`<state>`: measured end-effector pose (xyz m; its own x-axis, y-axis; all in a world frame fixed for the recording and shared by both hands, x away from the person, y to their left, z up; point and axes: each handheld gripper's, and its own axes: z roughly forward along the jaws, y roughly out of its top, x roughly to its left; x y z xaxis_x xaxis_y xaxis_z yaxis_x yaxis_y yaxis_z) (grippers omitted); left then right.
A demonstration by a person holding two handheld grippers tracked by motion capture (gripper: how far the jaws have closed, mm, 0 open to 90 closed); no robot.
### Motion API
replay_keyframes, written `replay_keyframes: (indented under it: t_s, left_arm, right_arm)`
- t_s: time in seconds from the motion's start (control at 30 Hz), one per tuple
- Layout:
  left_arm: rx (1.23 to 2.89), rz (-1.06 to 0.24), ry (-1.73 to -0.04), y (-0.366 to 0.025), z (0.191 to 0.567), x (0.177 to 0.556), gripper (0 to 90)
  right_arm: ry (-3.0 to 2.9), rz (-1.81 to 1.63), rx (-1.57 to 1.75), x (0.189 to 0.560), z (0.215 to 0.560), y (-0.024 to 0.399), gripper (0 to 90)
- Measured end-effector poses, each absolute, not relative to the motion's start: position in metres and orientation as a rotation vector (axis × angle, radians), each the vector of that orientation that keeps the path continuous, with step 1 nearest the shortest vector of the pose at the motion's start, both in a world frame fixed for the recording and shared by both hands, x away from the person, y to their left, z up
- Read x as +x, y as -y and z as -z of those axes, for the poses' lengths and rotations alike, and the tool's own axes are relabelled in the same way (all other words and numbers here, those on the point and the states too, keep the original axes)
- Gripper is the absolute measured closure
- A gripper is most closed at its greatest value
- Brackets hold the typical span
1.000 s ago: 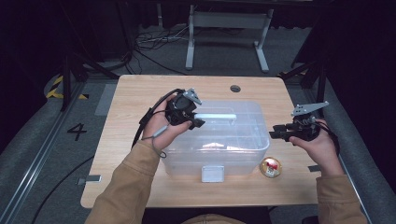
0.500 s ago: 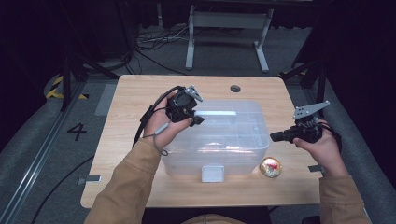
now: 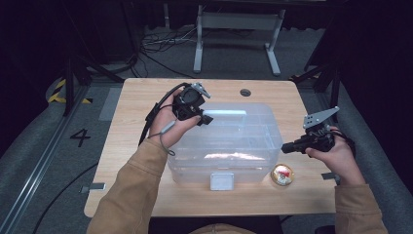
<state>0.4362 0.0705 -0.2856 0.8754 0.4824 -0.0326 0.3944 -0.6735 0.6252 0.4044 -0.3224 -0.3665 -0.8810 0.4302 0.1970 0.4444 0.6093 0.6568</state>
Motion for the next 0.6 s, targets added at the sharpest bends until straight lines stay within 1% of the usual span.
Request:
replay_keyframes:
  t_s: [0.3, 0.6]
  left_arm:
    - [2.382, -0.140, -0.655, -0.072, 0.279, 0.446, 74.6]
    - [2.375, -0.129, -0.665, -0.072, 0.277, 0.449, 74.2]
  right_arm:
    - [2.785, 1.079, -0.694, 0.404, 0.372, 0.316, 90.0]
    - [2.769, 1.073, -0.636, 0.403, 0.374, 0.311, 90.0]
